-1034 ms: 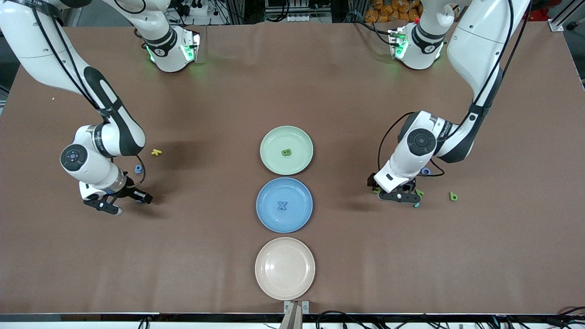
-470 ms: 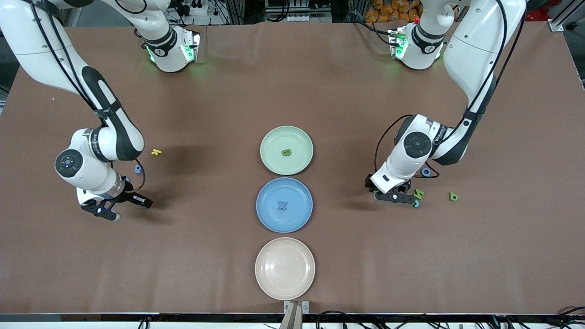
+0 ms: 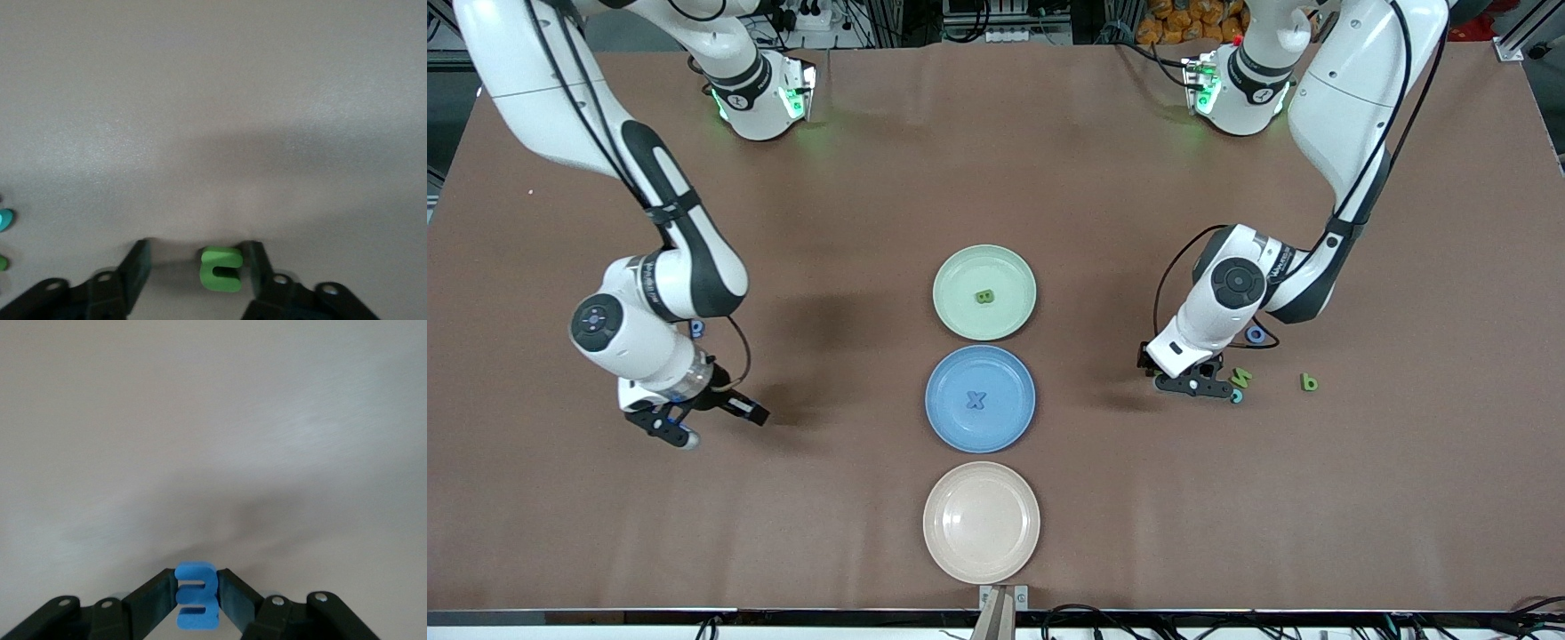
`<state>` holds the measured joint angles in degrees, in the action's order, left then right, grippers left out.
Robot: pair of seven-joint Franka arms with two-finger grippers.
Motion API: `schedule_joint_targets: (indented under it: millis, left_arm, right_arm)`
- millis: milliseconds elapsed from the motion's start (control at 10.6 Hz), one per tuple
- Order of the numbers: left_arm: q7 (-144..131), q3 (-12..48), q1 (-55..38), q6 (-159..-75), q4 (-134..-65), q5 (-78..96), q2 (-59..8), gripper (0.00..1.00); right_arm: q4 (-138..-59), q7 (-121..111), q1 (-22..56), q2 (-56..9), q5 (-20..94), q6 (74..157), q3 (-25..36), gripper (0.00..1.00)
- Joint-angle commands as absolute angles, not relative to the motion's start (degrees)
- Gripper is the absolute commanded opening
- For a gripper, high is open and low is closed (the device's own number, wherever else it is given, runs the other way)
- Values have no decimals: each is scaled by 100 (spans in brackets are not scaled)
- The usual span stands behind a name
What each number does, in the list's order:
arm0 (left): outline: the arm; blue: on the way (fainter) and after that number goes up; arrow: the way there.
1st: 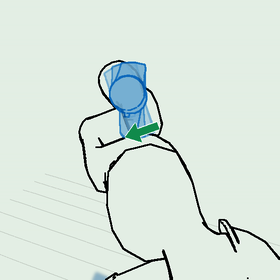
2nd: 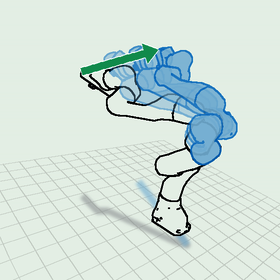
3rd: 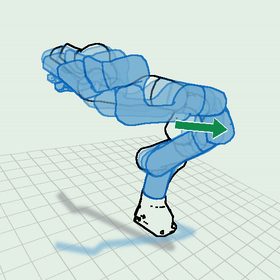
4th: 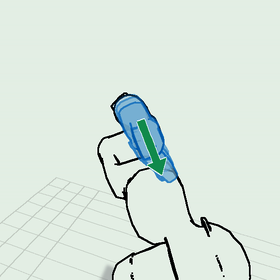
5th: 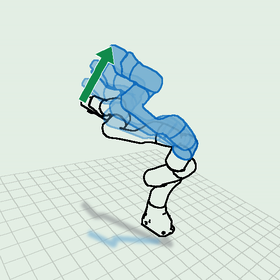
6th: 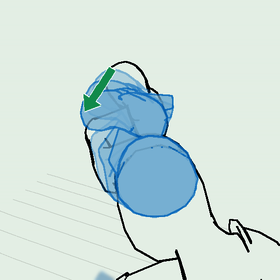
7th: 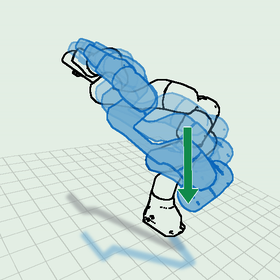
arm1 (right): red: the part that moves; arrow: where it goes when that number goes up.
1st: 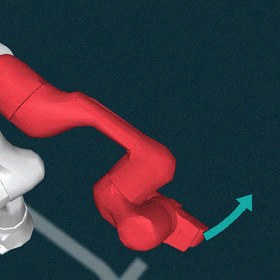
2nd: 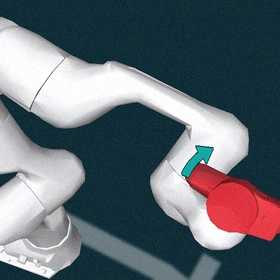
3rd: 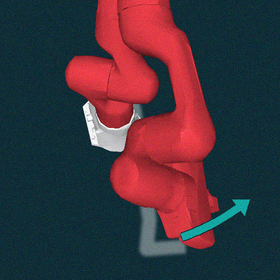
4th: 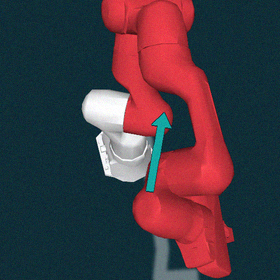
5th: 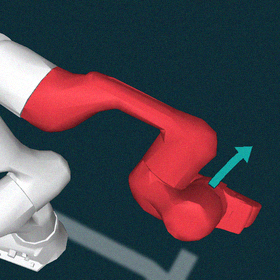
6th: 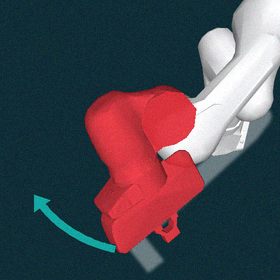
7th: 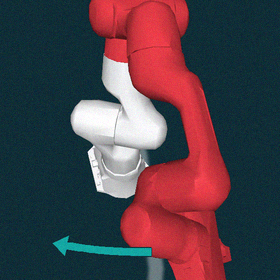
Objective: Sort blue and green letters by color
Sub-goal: 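Carry the blue 3 onto the blue plate and open the right gripper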
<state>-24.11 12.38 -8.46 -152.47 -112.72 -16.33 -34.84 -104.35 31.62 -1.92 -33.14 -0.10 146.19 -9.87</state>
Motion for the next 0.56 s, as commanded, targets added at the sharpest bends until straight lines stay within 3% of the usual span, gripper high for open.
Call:
schedule_joint_targets:
  millis: [0, 94, 376, 470]
  left_arm:
    - [-2364, 1283, -800, -15293, -11180, -1749, -3568, 53]
    - [-2364, 1283, -800, -15293, -11180, -1749, -3568, 50]
    - [-2356, 1283, -800, -15293, -11180, -1749, -3568, 22]
    - [-2355, 1283, -800, -15293, -11180, -1758, -3560, 19]
  right_arm:
    - [-10065, 3830, 428, -3348, 246, 14519, -941, 0]
    - [-9881, 4041, 683, -3418, 307, 14520, -923, 0]
    - [-9319, 4840, 1622, -3795, 343, 14528, -661, 0]
    - [-9082, 5112, 1930, -3953, 325, 14528, -590, 0]
